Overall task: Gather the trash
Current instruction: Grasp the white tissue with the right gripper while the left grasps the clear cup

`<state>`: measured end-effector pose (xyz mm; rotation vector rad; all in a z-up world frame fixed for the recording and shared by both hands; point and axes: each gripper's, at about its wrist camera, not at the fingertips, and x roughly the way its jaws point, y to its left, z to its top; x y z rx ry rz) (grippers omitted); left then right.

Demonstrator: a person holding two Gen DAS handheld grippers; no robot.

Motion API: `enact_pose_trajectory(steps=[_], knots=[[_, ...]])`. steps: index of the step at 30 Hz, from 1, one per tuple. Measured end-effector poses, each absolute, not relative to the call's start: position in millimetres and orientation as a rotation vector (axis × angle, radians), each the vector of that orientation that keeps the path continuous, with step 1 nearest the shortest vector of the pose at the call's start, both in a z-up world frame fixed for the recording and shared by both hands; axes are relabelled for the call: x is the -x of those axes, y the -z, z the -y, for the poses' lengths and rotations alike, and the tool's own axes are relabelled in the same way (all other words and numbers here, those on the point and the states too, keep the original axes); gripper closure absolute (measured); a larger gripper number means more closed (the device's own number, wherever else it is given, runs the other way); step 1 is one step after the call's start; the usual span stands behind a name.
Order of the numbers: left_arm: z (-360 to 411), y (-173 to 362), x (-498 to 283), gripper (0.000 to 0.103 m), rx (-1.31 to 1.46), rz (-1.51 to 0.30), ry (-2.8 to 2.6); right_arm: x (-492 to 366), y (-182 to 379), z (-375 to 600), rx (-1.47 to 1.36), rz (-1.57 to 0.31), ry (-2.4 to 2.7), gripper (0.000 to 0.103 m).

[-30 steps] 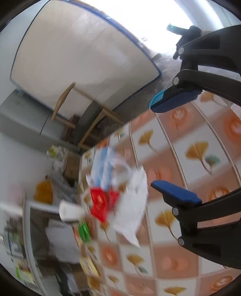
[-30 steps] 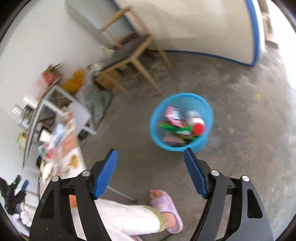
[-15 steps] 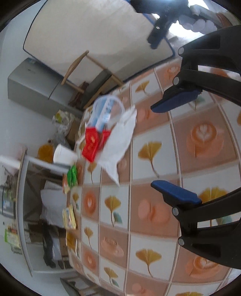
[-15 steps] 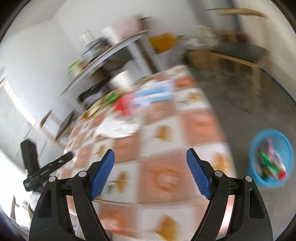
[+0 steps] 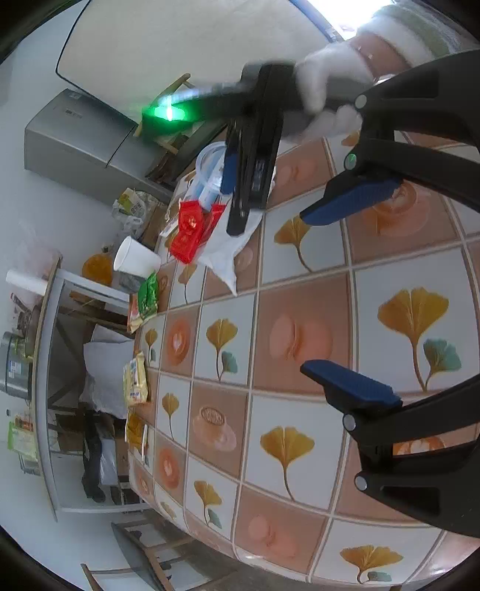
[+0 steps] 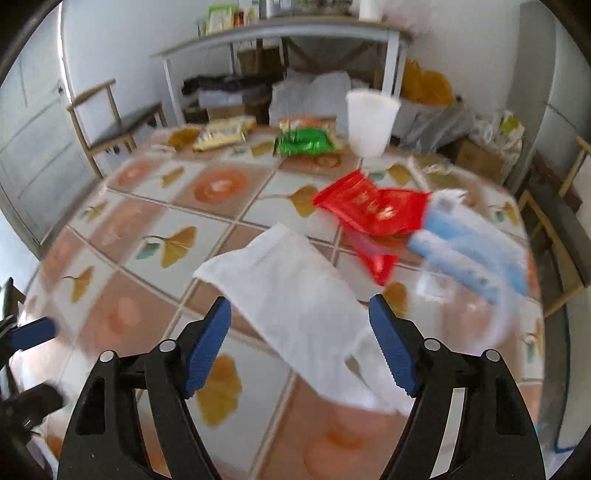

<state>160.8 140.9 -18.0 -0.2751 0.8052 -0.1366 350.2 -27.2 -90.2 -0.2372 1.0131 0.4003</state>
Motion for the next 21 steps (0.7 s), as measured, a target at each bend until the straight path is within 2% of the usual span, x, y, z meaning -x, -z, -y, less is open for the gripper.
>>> enact_pose_trajectory(steps=[2,10,13,21], knots=[[-145,19,-160,0.03,0.279,-0.808,0.134,-356,98,25,0.219,-1.048,-0.407,0.048],[-146,20,-163,0.03,0.294,-0.811,0.136,-327,96,31,0.204,-1.072,-0.461,0.084],[-143,16,-164,0.03,0.307,-0.803,0.146,-308,94,40,0.177,-1.085,-0.472,0.088],[-118,1,-181,0.03,0.318,-0.79,0.222,-250,86,91,0.091,-1.099,-0.435,0.091]])
